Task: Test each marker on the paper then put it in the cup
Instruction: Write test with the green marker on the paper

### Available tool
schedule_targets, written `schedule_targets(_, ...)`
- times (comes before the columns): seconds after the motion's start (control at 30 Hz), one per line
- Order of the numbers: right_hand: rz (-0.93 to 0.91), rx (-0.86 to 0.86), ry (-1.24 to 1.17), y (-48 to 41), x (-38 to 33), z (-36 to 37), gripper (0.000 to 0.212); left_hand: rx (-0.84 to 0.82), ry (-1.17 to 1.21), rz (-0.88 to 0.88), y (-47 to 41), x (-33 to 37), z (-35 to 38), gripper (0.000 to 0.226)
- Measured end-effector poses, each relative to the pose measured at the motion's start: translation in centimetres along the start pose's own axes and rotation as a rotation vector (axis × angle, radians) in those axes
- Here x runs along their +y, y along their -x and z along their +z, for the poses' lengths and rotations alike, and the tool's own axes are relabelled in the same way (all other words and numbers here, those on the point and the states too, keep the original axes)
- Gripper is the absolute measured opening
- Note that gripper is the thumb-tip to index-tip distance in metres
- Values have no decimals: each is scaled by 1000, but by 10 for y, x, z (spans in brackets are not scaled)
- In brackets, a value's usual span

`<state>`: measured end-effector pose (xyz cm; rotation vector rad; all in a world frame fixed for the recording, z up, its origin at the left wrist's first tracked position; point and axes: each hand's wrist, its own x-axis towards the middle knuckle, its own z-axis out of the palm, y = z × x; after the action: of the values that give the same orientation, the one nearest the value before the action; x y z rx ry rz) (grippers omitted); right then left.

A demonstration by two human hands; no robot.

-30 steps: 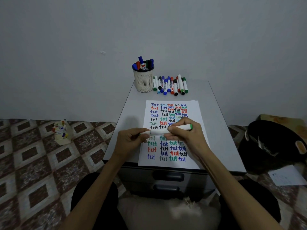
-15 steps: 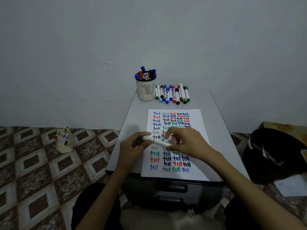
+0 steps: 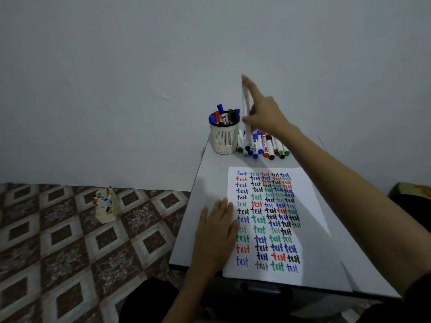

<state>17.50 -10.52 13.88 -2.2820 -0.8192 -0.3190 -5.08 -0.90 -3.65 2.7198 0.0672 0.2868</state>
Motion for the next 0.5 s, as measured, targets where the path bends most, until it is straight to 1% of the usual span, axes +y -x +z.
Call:
schedule_targets(0.07, -18, 83, -42, -28, -7, 2, 101, 7, 0, 1, -1, -1, 0, 80)
schedule_targets(0.2, -118, 282, -73, -63, -14, 20, 95, 24, 10, 5, -1, -2, 3, 74)
schedule_targets(0.27, -115, 345, -47, -69, -11, 33, 92, 33, 23, 4, -1, -2, 4, 71)
schedule_targets(0.3, -92, 361, 6, -70, -7, 40, 91, 42, 37, 1, -1, -2, 4, 70)
schedule_targets(0.33, -64, 364, 82, -70, -3, 48, 89, 50, 47, -1, -1, -2, 4, 69)
schedule_targets(0.4, -20, 298, 227, -65, 6, 61, 79, 51, 44, -3, -1, -1, 3, 69)
schedule_targets(0.47, -19, 187, 290, -58, 14, 71, 53, 48, 39, -7, -1, 0, 2, 70)
schedule_targets(0.5, -33, 151, 282, -55, 18, 74, 43, 48, 41, -8, -1, 0, 2, 70)
